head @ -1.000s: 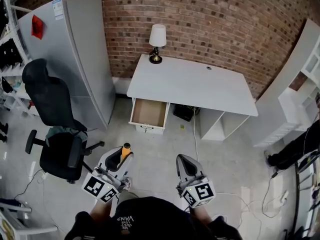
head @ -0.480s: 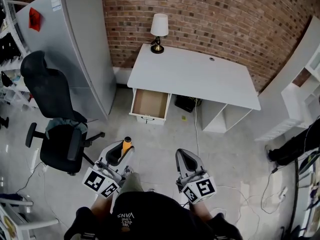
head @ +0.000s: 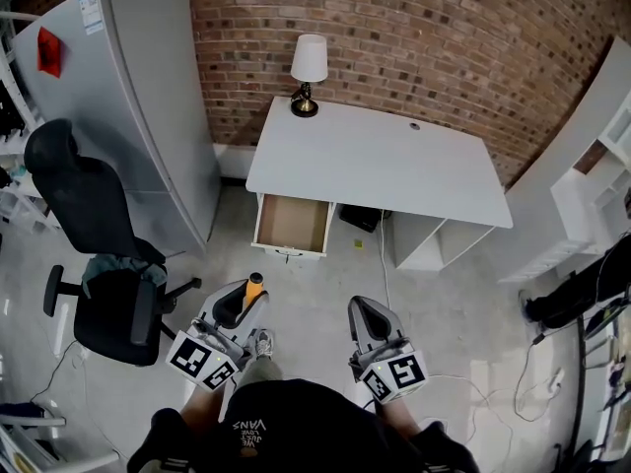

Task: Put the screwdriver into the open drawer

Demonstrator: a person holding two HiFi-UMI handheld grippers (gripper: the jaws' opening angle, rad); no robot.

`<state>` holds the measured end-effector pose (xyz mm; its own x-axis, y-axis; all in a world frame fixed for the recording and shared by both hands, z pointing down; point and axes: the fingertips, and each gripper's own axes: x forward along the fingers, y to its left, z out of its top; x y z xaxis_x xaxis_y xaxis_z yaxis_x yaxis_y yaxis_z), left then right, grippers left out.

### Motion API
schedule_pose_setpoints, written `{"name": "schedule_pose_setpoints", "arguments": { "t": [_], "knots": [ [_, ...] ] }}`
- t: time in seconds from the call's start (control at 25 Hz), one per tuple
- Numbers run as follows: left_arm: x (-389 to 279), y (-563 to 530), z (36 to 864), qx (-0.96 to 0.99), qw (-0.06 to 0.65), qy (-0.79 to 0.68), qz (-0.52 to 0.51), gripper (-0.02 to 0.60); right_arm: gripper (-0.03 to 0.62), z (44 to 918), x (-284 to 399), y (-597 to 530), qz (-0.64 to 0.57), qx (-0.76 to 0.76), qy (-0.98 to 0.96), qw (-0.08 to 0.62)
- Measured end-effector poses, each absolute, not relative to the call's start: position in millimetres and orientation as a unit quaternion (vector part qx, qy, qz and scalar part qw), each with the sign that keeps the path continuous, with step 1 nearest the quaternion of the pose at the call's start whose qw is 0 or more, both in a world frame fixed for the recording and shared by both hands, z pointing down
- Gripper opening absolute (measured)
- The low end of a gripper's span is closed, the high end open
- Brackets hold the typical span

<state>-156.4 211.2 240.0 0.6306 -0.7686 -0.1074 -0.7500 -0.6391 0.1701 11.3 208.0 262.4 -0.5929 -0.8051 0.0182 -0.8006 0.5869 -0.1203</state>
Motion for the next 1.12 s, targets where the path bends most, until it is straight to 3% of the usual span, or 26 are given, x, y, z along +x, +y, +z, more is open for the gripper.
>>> {"name": "schedule_pose_setpoints", "arguments": {
  "t": [1.12],
  "knots": [
    [-231.8,-23.5,284.0,0.94,0.089,-0.328,-0.037,0.117,-0.005,271.5,-65.6,9.5,-0.067,-0.543,0.837,0.007]
  ]
}}
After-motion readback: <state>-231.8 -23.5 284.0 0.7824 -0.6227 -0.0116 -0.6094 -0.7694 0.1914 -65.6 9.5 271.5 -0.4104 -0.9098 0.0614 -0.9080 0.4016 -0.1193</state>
